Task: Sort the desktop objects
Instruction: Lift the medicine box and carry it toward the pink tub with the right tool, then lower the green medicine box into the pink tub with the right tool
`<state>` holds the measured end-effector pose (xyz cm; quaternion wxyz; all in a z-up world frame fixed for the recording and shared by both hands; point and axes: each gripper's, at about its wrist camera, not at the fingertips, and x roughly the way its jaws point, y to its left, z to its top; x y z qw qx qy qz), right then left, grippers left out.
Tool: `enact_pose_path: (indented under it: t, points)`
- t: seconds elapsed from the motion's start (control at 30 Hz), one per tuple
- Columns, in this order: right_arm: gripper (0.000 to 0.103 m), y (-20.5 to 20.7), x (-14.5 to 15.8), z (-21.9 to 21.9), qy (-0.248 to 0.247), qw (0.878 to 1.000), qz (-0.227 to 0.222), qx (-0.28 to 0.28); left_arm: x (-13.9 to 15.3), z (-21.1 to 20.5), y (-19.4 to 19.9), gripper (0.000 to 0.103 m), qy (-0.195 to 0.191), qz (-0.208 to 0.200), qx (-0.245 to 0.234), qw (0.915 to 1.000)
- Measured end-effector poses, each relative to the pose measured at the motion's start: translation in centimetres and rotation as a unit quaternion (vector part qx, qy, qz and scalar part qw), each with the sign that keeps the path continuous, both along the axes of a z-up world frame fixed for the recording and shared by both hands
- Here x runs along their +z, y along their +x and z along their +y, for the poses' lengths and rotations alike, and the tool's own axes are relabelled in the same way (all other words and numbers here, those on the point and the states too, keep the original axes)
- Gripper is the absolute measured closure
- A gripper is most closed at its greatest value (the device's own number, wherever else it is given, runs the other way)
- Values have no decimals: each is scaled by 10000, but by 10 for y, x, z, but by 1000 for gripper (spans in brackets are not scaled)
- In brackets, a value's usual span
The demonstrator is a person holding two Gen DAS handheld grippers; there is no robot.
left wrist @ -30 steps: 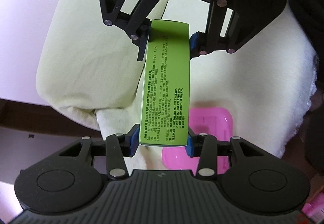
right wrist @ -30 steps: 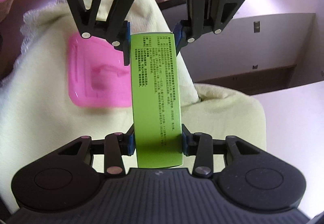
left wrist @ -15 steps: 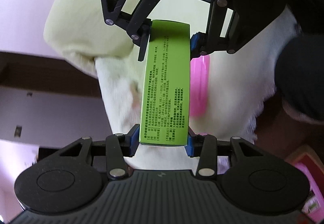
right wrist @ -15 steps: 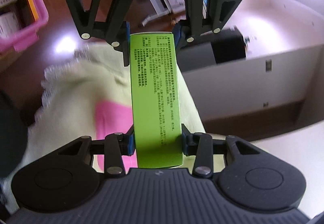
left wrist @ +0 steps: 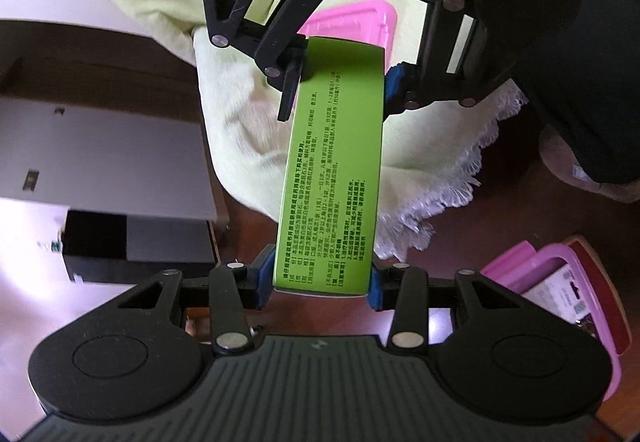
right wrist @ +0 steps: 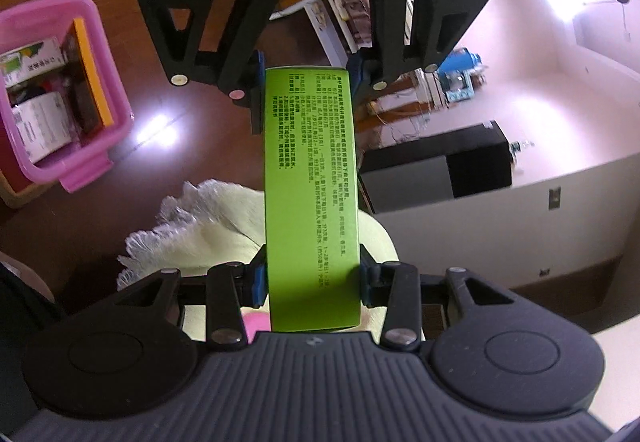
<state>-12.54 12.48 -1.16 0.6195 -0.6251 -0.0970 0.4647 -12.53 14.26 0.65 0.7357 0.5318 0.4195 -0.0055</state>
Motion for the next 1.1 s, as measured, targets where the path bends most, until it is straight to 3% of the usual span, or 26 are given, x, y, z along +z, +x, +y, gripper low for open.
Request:
enact_pose_path:
  t: [0.63, 1.1]
  points:
    - [67, -75, -61, 24, -587, 9936, 436, 864, -59, 8, -87, 55, -409, 349, 950, 9940]
    - [67, -120, -113, 37, -1201, 9802, 728, 1393, -107, 14, -132, 56, -945, 510, 1721, 9792]
